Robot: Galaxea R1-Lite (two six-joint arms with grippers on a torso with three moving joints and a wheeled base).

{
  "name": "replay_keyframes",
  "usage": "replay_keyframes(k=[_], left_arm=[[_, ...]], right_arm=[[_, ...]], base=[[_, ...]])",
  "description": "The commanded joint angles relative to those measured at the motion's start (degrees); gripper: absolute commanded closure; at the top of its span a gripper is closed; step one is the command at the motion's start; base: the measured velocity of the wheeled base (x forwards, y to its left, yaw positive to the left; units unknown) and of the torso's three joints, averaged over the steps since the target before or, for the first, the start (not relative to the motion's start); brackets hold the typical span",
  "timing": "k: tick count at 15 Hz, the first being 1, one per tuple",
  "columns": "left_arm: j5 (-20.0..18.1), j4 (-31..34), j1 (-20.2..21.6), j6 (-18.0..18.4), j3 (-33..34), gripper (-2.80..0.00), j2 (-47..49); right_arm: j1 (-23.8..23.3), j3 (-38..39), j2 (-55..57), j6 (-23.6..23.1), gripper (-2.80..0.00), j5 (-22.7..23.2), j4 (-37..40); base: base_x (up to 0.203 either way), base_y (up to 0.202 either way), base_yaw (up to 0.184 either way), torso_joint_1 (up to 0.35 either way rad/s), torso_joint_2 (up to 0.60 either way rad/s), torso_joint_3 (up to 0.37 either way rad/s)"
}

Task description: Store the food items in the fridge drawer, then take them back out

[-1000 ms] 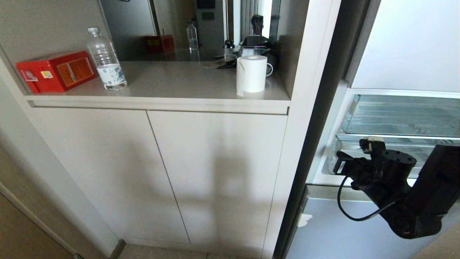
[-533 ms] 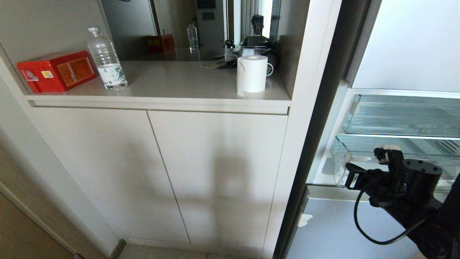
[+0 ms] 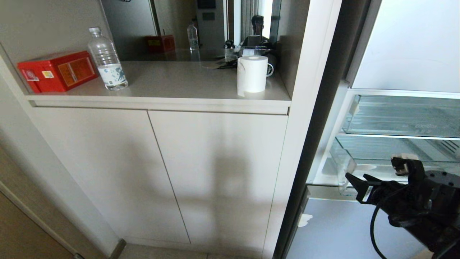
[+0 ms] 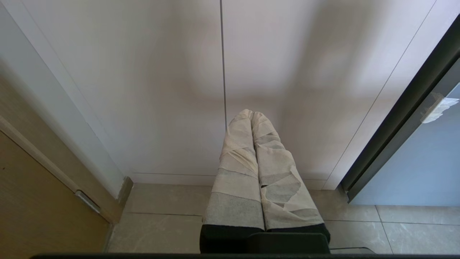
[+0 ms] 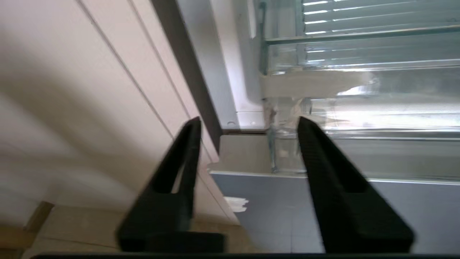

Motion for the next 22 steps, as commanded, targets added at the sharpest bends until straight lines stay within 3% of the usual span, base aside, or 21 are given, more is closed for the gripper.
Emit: replay_keyframes(k=[1,3,7,11,16,22], left_arm=[[0.0,0.0,0.0,0.0,0.0,0.0,0.1],[0.0,0.0,0.0,0.0,0.0,0.0,0.1],[0.0,0.0,0.0,0.0,0.0,0.0,0.1],[0.0,0.0,0.0,0.0,0.0,0.0,0.1],[0.0,0.0,0.0,0.0,0.0,0.0,0.1],[0.0,0.1,0.0,0.0,0.0,0.0,0.1]], right_arm=[[0.0,3.0,-5.9,0.1,-2.8,-0.5,-0.4],[-0.6,4.3,-10.6,-0.3,-2.8,-3.4,-0.4],[-9.6,-2.3,-13.1,-6.2,-2.8,-5.2,3.8],[-16.3,-15.8,-13.2,-8.7,-2.8,-3.4,23.0],[-18.0,-33.4,-7.6,-9.2,-2.8,-1.8,46.1],[-18.2,-43.7,4.9,-11.8,-2.8,-1.7,53.7]], base=[[0.0,0.0,0.0,0.0,0.0,0.0],[0.0,0.0,0.0,0.0,0.0,0.0],[0.0,0.0,0.0,0.0,0.0,0.0],[0.0,0.0,0.0,0.0,0.0,0.0],[0.0,0.0,0.0,0.0,0.0,0.0],[0.0,0.0,0.0,0.0,0.0,0.0]])
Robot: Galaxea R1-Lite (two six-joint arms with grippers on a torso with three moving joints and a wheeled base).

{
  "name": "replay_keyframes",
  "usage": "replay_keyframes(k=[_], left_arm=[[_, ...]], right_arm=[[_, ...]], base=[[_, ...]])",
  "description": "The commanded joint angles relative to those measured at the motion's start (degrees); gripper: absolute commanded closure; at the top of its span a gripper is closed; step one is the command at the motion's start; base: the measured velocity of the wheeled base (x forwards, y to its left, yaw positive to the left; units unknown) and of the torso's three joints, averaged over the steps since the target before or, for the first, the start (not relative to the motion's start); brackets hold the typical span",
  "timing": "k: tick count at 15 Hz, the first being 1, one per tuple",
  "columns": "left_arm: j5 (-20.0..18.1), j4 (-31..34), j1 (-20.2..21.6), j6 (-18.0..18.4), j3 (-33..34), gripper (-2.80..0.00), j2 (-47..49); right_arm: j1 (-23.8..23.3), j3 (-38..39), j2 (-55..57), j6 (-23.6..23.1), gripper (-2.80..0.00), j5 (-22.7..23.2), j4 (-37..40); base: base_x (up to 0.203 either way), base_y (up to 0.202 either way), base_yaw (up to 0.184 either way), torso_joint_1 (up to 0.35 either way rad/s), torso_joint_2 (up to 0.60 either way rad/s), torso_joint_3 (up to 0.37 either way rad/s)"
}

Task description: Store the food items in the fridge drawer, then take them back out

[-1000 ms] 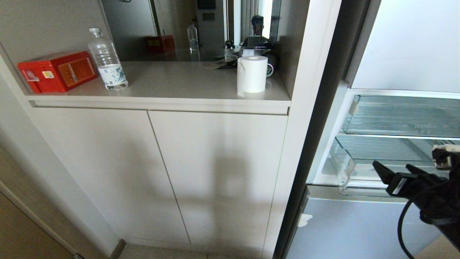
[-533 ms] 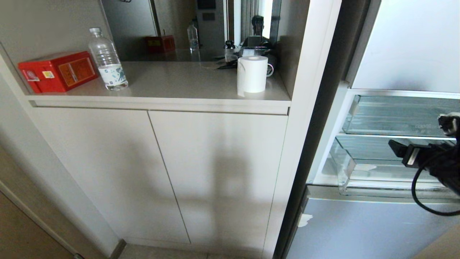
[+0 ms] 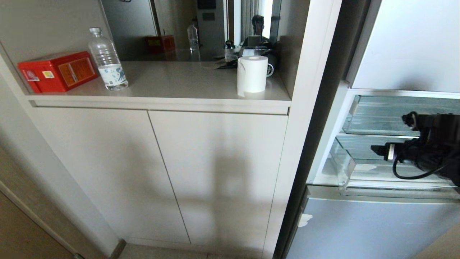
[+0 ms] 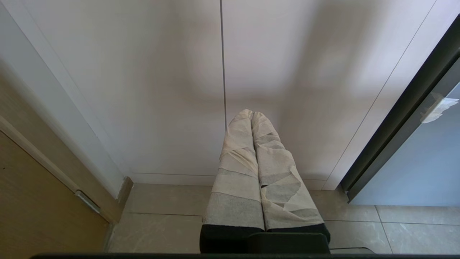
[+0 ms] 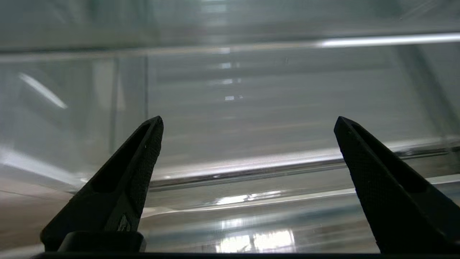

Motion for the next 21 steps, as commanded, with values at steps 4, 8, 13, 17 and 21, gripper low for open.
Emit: replay_keyframes(k=[4,8,13,17,21], left_arm=[[0.0,0.0,0.0,0.0,0.0,0.0,0.1],[0.0,0.0,0.0,0.0,0.0,0.0,0.1],[0.0,0.0,0.0,0.0,0.0,0.0,0.1],[0.0,0.0,0.0,0.0,0.0,0.0,0.1],[0.0,0.1,0.0,0.0,0.0,0.0,0.1]], right_arm=[[0.0,-3.2,2.9,-0.3,-2.8,0.0,9.4],[-0.3,-3.4,-1.1,-0.1,-2.8,0.3,18.9],[-1.7,-3.4,-4.3,0.1,-2.8,0.4,25.0],[-3.2,-6.7,-4.7,0.3,-2.8,0.7,27.9],[-7.7,-15.5,3.1,0.2,-2.8,0.7,28.0]], base=[[0.0,0.0,0.0,0.0,0.0,0.0],[0.0,0.0,0.0,0.0,0.0,0.0],[0.0,0.0,0.0,0.0,0.0,0.0],[0.0,0.0,0.0,0.0,0.0,0.0],[0.0,0.0,0.0,0.0,0.0,0.0]])
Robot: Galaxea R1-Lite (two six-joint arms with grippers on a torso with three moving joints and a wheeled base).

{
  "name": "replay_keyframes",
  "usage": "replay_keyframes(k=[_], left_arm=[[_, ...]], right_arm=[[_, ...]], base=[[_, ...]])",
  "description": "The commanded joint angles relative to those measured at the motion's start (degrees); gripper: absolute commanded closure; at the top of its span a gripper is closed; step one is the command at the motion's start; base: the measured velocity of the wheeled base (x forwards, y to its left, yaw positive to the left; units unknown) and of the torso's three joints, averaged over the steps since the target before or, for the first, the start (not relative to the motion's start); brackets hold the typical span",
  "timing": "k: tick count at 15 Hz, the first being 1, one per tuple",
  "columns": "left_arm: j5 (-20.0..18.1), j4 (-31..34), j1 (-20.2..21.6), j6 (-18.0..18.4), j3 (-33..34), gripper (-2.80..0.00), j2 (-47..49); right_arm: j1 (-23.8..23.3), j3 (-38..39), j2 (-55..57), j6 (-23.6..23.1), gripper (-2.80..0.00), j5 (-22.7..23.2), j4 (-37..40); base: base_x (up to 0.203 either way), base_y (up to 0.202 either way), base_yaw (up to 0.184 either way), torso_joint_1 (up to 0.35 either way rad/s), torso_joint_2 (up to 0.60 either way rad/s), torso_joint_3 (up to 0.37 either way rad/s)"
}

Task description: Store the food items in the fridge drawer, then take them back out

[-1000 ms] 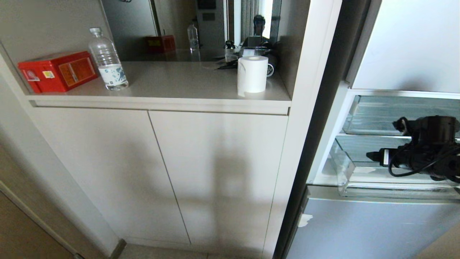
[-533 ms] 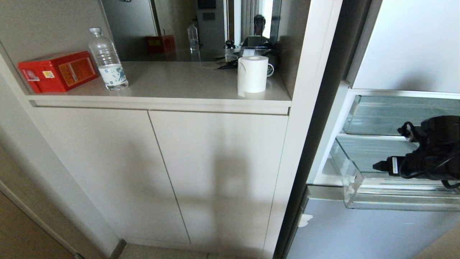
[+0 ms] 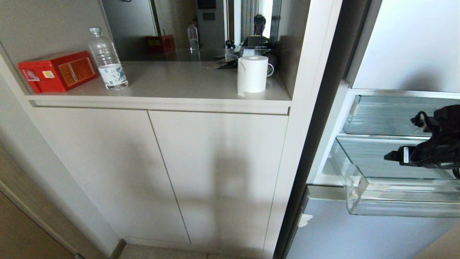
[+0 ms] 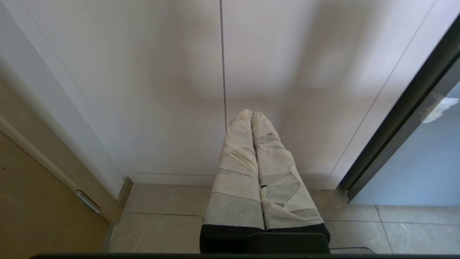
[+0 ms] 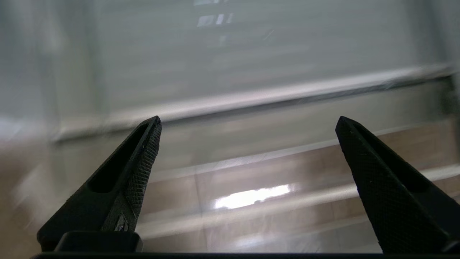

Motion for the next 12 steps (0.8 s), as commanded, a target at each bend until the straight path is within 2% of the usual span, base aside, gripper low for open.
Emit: replay_keyframes(k=[1,3,8,12], left_arm=[[0.0,0.1,0.0,0.0,0.0,0.0,0.1],[0.0,0.0,0.0,0.0,0.0,0.0,0.1],[0.0,0.0,0.0,0.0,0.0,0.0,0.1],[0.0,0.0,0.0,0.0,0.0,0.0,0.1]], right_arm=[[-2.9,-3.7,4.3,-0.4,-2.8,0.2,0.1],[-5.2,-4.0,4.4,-1.3,-2.8,1.6,1.0],[-9.7,-9.6,4.3,-2.7,-2.8,5.7,11.0],[-10.7,-9.3,3.6,-3.3,-2.8,6.0,11.4]], base=[[0.0,0.0,0.0,0.0,0.0,0.0],[0.0,0.0,0.0,0.0,0.0,0.0],[0.0,0.0,0.0,0.0,0.0,0.0],[0.0,0.0,0.0,0.0,0.0,0.0]])
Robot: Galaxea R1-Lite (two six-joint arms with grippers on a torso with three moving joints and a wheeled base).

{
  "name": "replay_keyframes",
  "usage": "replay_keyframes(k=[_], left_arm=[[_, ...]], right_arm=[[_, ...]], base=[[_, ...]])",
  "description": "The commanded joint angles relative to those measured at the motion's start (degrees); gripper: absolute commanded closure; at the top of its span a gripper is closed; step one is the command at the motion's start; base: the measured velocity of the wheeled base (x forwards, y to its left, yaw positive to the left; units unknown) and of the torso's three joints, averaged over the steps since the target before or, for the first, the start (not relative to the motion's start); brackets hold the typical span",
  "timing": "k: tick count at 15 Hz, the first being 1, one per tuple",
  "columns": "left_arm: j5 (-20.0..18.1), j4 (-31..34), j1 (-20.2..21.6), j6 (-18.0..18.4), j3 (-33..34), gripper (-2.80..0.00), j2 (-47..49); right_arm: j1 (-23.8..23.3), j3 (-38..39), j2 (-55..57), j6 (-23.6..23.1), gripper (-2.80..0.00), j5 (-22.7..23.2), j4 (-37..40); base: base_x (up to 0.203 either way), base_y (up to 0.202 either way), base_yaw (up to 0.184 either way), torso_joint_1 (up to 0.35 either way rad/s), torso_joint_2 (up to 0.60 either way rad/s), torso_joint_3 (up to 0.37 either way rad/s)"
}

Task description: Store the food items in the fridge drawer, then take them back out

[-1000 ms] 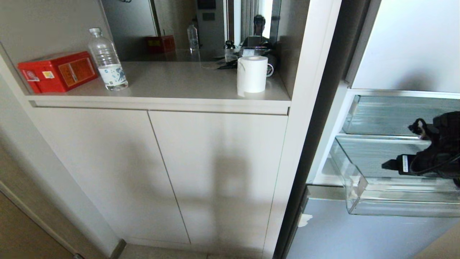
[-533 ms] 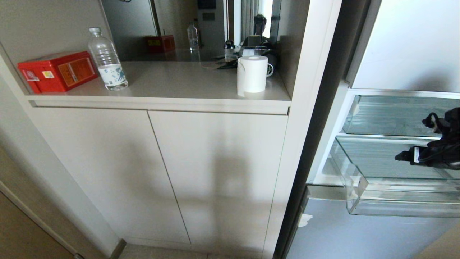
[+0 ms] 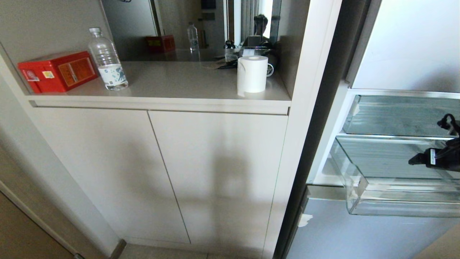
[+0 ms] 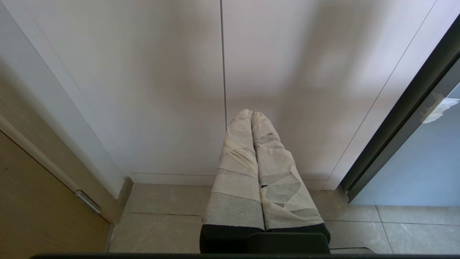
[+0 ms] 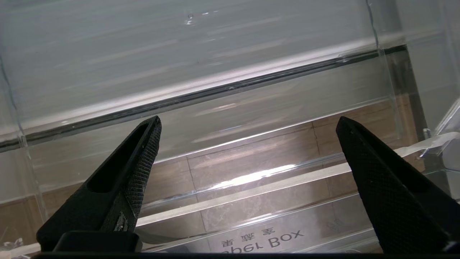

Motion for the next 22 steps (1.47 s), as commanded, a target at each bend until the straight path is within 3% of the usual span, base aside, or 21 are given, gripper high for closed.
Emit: replay_keyframes(k=[1,14,22], left_arm=[[0.0,0.0,0.0,0.0,0.0,0.0,0.1],[0.0,0.0,0.0,0.0,0.0,0.0,0.1],[0.0,0.1,0.0,0.0,0.0,0.0,0.1]], right_arm=[[-0.8,1.0,-1.4,-0.3,-2.8,0.1,0.0],[-6.7,13.3,-10.8,-7.2,-2.8,2.8,0.1],[-8.8,16.0,-11.2,-7.9,-2.8,5.3,0.0]], base=[[0.0,0.0,0.0,0.0,0.0,0.0],[0.0,0.0,0.0,0.0,0.0,0.0],[0.0,0.0,0.0,0.0,0.0,0.0]])
